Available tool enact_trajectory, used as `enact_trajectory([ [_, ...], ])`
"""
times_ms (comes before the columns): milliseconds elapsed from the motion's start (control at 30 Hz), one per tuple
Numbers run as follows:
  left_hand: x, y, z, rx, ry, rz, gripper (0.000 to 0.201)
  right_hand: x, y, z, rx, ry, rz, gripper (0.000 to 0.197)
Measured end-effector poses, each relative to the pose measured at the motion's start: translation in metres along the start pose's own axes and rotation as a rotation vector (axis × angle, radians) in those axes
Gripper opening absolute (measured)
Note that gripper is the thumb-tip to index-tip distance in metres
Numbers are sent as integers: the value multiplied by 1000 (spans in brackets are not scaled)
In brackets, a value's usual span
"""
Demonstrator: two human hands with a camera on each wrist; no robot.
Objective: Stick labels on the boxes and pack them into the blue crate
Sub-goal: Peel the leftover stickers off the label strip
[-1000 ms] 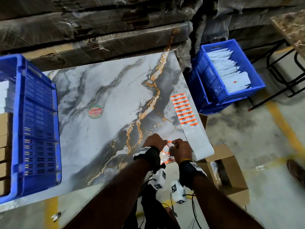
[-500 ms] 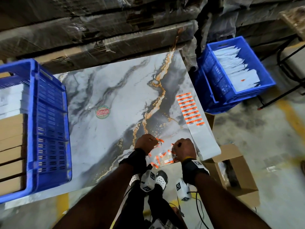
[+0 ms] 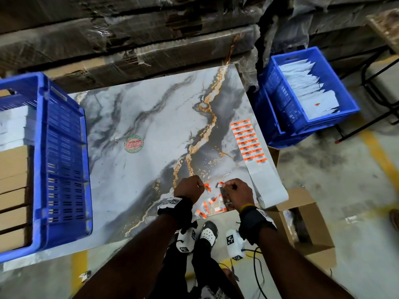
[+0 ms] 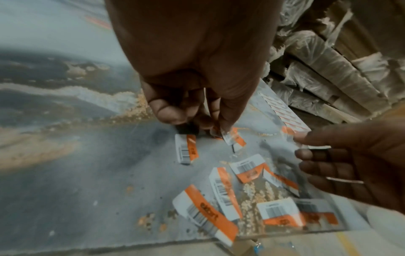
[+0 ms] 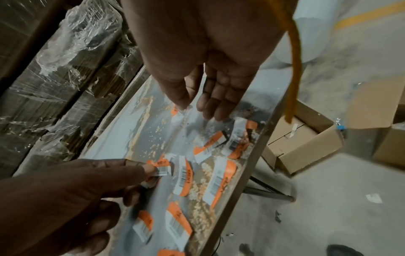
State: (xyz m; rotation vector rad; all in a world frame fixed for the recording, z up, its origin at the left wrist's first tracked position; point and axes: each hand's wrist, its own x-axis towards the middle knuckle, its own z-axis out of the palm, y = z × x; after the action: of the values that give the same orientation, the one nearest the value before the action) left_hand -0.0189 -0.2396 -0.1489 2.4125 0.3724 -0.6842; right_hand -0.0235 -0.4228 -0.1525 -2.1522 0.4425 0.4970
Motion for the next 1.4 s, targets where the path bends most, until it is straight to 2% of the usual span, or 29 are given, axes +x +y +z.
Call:
enact_trajectory([
  [200, 1, 0, 1, 156, 37, 57, 13, -4, -14, 17, -56, -128, -18, 3],
  [367, 0, -1, 3, 285, 36, 127, 21, -2, -24, 23, -143, -124, -101, 17],
  [533, -5, -5, 0, 233, 16, 123, 41, 3, -30, 32, -113, -78, -131, 16],
  [633, -8, -6, -3, 210, 42, 67, 36, 7, -25, 33, -172, -6, -71, 12],
  [767, -8, -1, 1, 234, 29, -76, 45, 4, -20, 30, -411, -32, 2, 22],
  [933, -6, 11, 7, 174, -7, -186, 37, -1, -21, 33, -518, -53, -38, 17],
  [1067, -5, 14, 7, 85, -37, -236, 25, -1, -18, 30, -342, -23, 21, 11],
  [1200, -5, 9, 7, 5, -35, -217, 23, -1, -11, 26, -127, 29, 58, 7],
  [1300, -8, 2, 7, -98, 10, -188, 22, -1, -11, 25, -46, 13, 56, 9],
  [1400, -8, -4, 9, -204, 32, -180, 10, -2, -12, 29, -55, -18, 52, 10],
])
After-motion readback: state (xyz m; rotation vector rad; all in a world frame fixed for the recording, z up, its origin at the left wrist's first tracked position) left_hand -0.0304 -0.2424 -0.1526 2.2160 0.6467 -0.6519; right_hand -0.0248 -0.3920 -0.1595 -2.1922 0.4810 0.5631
